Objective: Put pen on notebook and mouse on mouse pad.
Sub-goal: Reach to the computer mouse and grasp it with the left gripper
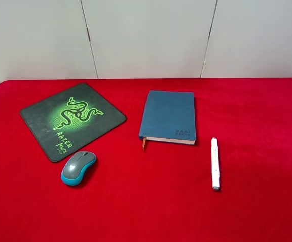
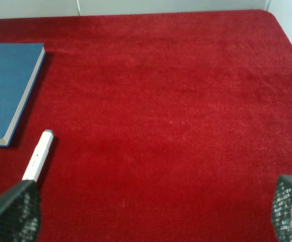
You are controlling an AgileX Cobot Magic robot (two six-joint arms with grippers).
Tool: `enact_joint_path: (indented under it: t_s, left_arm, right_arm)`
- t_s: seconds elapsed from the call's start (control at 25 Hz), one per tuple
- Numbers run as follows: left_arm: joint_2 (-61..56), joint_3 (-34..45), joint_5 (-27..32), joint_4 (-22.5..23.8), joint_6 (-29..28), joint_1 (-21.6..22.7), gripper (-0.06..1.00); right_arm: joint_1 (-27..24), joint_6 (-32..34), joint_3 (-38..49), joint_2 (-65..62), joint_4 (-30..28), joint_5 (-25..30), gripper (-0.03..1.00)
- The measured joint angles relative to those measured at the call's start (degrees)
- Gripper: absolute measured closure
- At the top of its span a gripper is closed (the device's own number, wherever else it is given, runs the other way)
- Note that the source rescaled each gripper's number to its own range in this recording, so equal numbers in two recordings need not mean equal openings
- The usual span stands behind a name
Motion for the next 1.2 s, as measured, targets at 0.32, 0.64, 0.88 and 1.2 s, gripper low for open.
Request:
enact_joint_path:
  t_s: [0.32, 0.64, 0.88, 1.2]
  left_arm:
    - [17.1, -6.64, 0.11, 0.0, 0.0, 0.0, -0.03]
    - [32.81, -11.03, -1.08, 0.0, 0.69, -2.55, -0.03]
    - [43.82, -11.03, -3.56, 0.0, 0.12, -8.02, -0.03]
    - [59.29, -11.03, -8.62, 0.0, -2.57, -15.0, -0.03]
  right_arm:
    - [0.0, 0.0, 0.0, 0.0, 0.0, 0.0, -0.03]
    - [0.0, 0.0, 0.0, 0.0, 0.0, 0.0, -0.03]
    - [0.0, 0.0, 0.0, 0.0, 0.0, 0.0, -0.03]
    - [0.0, 0.0, 0.0, 0.0, 0.0, 0.0, -0.03]
